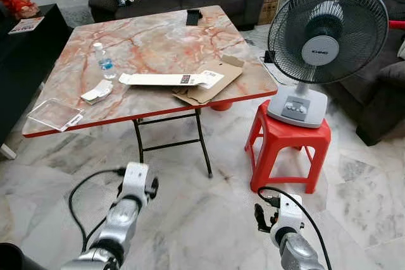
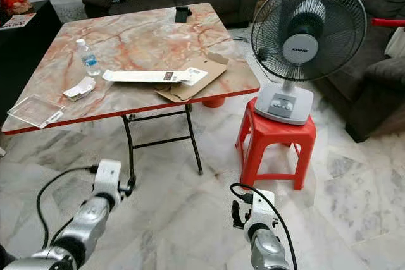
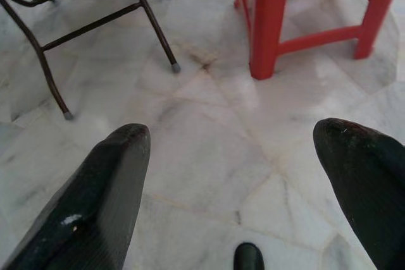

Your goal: Picking trash to rubbish bin

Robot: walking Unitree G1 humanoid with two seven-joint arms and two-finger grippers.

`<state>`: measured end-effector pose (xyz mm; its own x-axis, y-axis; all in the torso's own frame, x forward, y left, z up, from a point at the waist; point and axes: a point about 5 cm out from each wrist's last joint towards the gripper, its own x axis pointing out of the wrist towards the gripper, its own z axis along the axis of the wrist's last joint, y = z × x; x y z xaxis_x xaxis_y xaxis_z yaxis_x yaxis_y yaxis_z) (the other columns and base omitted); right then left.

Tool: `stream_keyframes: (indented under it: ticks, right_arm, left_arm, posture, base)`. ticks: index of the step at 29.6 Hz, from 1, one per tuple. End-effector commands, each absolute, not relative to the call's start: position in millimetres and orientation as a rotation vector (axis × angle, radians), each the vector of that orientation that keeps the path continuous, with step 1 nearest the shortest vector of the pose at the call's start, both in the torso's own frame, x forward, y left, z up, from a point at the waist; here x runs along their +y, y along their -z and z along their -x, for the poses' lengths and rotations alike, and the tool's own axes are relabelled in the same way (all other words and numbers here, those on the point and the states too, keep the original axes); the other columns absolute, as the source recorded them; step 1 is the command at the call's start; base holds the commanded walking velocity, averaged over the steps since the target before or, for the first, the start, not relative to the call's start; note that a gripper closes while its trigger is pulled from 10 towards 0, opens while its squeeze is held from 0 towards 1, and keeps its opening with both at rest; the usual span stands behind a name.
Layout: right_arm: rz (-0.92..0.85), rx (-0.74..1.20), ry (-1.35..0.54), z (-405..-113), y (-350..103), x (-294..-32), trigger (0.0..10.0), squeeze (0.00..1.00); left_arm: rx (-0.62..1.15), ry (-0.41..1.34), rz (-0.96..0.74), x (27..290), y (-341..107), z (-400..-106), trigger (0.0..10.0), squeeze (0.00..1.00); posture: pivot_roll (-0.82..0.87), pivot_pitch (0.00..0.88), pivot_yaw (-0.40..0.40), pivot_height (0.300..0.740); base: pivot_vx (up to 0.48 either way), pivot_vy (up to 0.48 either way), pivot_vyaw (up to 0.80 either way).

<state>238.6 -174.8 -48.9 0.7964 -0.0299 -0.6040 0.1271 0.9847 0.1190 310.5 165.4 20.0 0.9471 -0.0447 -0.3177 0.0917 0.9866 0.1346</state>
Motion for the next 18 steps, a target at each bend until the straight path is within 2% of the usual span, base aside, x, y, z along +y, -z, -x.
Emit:
stream_keyframes:
  ticks: [1, 6, 8, 10, 18]
  right_arm:
    - [-0.165, 0.600, 0.083, -245, 44, -173, 10.0, 0.00]
    - [-0.127, 0.459, 0.082, -264, 24, -174, 10.0, 0.00]
    - [-0.113, 0.259, -0.014, -288, -6, -159, 10.0, 0.00]
    - [-0.111, 0.150, -0.077, -298, -23, -148, 10.0, 0.00]
    - [-0.109, 0.150, -0.072, -299, -23, -140, 10.0, 0.00]
  left_arm:
    - [0.326, 0.060, -0.158, 170, -18, -308, 10.0, 0.00]
    - [0.271, 0.048, -0.129, 169, -24, -311, 10.0, 0.00]
    - [0.150, 0.050, -0.125, 167, -45, -323, 10.0, 0.00]
    - [0.073, 0.051, -0.123, 163, -59, -330, 10.0, 0.00]
    - [-0.045, 0.043, -0.128, 151, -81, -341, 10.0, 0.00]
  posture:
    - [-0.05, 0.000, 0.063, 0.740]
    - [-0.05, 0.000, 0.064, 0.740]
    - [-0.05, 0.000, 0.060, 0.740]
    - [-0.05, 0.000, 0.059, 0.740]
    - [-0.05, 0.000, 0.059, 0.740]
  base:
    - [0.000, 0.000, 0.00]
    - [0.000, 0.000, 0.00]
    - [0.000, 0.000, 0.00]
    - [0.000, 0.000, 0.00]
    - [0.000, 0.000, 0.00]
